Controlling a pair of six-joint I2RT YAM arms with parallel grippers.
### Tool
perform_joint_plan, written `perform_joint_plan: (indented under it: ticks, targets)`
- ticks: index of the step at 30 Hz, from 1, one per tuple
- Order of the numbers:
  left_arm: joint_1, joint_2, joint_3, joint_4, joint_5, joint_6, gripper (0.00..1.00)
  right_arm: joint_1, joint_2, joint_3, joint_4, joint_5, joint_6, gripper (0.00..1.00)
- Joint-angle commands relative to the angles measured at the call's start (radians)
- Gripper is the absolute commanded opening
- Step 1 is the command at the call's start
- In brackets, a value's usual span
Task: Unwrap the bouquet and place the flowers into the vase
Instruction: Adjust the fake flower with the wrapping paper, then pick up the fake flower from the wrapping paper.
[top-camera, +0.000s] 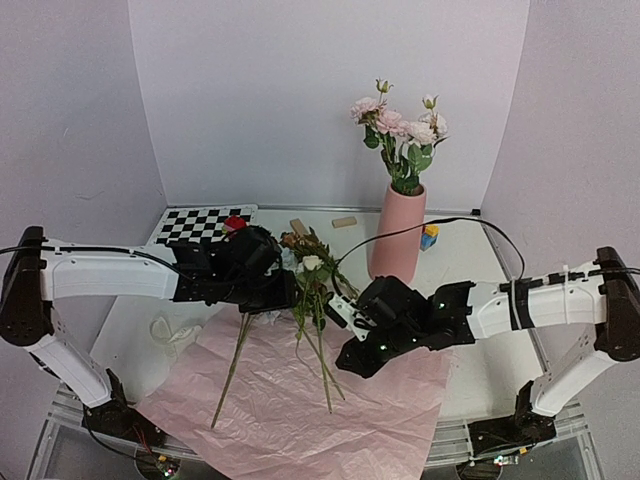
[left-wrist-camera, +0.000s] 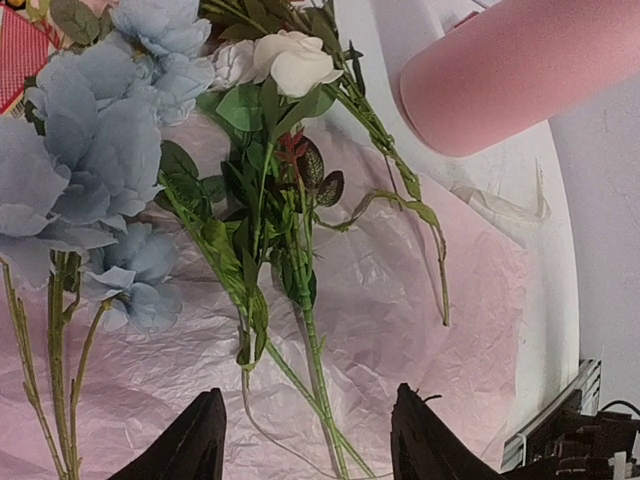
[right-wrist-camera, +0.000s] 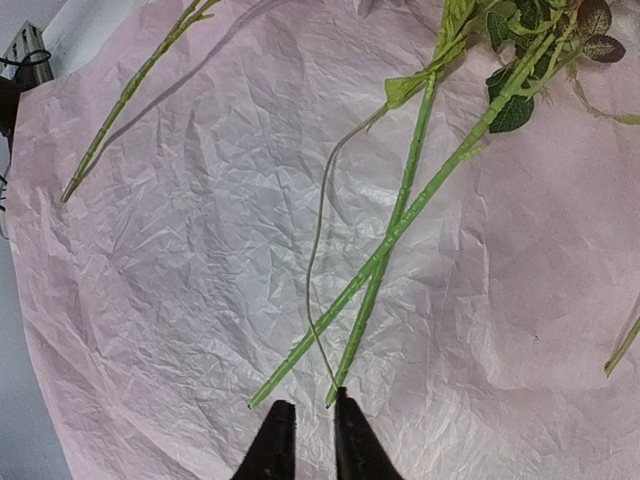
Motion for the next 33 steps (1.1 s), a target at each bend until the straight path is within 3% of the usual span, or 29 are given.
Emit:
perform_joint_plan:
  ticks: [1, 9, 19, 21, 26, 33]
  targets:
    - [0.002, 0.065, 0.056, 0.028, -0.008, 0.003, 0.53, 0.005, 0.003, -0.028, -0.021, 0.019, 0.0, 0.22]
    - [-0.002, 0.098, 0.055, 0.05, -0.026, 0.011, 0.49, 0.005, 0.076, -0.059, 0.09, -0.05, -0.026, 0.3]
    - [-0.001, 0.033, -0.003, 0.062, -0.03, -0.012, 0.48, 0.005, 0.197, -0.019, 0.125, -0.091, -0.045, 0.29]
    - [-0.001, 0.023, -0.013, 0.063, -0.032, -0.013, 0.48, 0.005, 0.199, -0.018, 0.125, -0.088, -0.048, 0.24]
    - [0.0, 0.025, -0.023, 0.065, -0.02, -0.018, 0.48, 0.005, 0.187, -0.016, 0.123, -0.099, -0.047, 0.01]
    - [0.001, 0.061, -0.009, 0.085, 0.026, -0.011, 0.52, 0.005, 0.062, -0.058, 0.109, -0.129, -0.018, 0.0]
